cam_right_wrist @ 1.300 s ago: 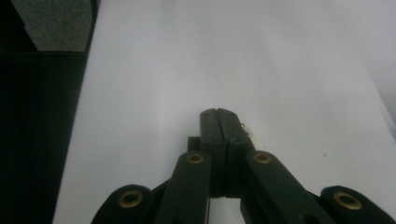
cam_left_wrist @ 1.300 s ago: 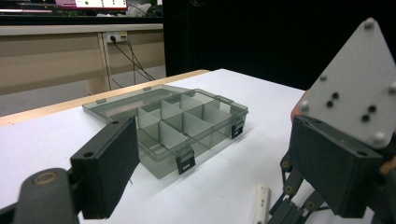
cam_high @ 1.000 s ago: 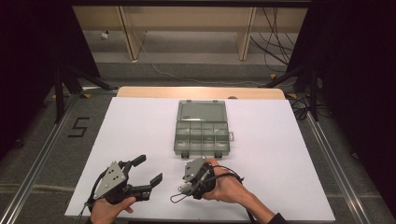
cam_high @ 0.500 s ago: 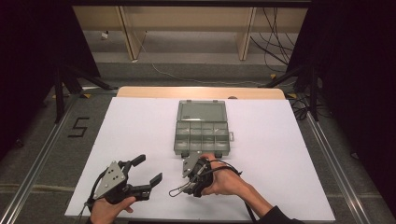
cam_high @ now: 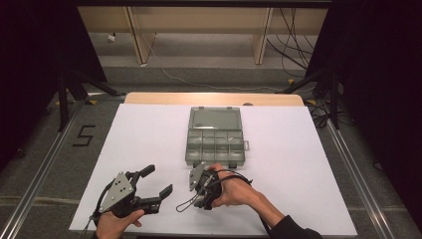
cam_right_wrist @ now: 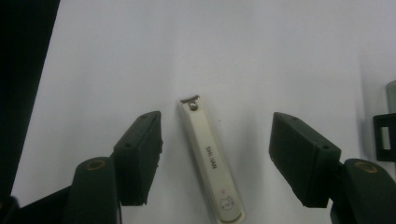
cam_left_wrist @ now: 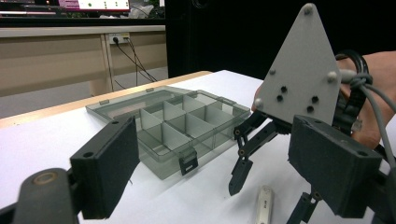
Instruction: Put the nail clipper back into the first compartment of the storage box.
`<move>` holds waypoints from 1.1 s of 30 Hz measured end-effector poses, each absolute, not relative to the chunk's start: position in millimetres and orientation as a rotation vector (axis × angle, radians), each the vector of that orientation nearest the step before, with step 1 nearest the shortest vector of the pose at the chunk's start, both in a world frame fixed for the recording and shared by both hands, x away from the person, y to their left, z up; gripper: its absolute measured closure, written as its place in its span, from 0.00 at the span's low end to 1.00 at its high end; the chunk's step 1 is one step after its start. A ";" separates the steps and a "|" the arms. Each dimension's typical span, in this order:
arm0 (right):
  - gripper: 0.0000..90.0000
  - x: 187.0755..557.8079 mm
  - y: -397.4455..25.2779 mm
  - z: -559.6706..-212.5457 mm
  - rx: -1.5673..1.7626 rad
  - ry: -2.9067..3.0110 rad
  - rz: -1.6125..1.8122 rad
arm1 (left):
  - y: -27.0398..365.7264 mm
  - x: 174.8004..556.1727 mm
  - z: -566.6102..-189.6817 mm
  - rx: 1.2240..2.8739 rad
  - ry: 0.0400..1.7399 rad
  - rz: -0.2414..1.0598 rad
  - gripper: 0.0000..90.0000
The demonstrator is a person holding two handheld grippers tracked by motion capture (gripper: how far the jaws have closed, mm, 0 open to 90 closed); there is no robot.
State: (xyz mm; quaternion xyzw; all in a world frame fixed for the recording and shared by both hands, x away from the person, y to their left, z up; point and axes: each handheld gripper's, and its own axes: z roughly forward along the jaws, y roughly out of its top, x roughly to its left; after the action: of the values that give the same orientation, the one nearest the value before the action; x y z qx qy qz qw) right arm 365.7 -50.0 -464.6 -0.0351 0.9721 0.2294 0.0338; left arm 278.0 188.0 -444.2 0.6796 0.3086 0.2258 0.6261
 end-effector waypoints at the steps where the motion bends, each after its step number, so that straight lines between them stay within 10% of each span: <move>1: 0.40 365.7 -49.2 -465.4 -0.113 2.999 0.701 | 188.0 278.1 -444.2 1.559 0.707 0.519 0.18; 33: 0.86 361.2 -42.3 -465.0 -0.173 3.085 0.579 | 188.3 277.0 -443.4 1.574 0.704 0.521 0.18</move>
State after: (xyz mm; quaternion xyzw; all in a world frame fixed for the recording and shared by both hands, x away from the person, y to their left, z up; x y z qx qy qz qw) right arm 361.2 -42.3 -465.0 -0.0549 0.9814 0.1842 -0.0010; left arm 277.0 188.3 -443.4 0.6848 0.3065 0.2269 0.6210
